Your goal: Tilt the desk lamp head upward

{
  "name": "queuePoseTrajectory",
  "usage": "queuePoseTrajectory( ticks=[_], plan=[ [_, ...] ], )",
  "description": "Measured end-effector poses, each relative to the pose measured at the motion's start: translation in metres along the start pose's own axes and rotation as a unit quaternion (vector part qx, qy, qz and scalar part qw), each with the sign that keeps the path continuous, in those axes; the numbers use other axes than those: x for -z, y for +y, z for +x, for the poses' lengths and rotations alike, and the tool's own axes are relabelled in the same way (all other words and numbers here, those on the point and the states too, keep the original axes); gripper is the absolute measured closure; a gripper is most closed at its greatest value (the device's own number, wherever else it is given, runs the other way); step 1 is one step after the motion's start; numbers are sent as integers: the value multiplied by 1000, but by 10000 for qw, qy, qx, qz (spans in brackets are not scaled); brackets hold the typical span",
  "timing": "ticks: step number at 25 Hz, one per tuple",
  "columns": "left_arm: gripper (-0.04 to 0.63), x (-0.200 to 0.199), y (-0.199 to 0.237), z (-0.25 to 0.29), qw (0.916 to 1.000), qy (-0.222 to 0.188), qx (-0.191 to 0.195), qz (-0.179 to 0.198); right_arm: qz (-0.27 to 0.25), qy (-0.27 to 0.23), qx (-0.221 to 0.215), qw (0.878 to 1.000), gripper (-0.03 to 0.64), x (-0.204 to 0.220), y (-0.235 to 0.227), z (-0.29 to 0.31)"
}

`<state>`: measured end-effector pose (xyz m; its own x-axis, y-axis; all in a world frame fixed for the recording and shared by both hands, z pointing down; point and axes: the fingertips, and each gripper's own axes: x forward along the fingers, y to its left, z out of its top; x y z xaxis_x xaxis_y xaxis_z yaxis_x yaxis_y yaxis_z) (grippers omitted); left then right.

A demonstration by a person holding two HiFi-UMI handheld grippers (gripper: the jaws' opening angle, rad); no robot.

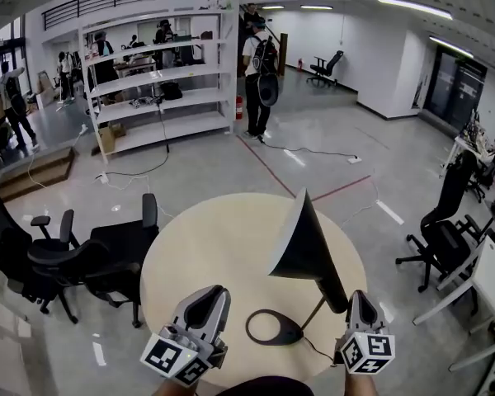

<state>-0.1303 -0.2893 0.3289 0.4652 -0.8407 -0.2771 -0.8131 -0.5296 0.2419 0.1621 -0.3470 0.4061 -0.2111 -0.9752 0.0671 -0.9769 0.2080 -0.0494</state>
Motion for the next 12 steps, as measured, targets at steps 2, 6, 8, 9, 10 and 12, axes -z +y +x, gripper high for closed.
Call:
queuePoseTrajectory(
  ticks=[2,6,8,9,10,12],
  plan=[
    [506,30,6,-8,9994,351,49,7,-35,-67,174,9998,607,0,13,-10],
    [508,92,12,-22,9913,1245,121,415,-69,10,381,9992,606,7,34,-27],
    [508,117,14,-33,9864,1566,142,479,-110,127,457,9988,606,18,44,-38],
    [508,126,14,-39,9845,1674,177,492,-121,188,493,9985,606,25,50,-44],
    [508,134,13,-45,9829,1758,223,501,-126,250,522,9982,606,32,56,-50],
    [508,146,9,-56,9803,1882,326,496,-133,386,538,9977,606,48,69,-60]
  ],
)
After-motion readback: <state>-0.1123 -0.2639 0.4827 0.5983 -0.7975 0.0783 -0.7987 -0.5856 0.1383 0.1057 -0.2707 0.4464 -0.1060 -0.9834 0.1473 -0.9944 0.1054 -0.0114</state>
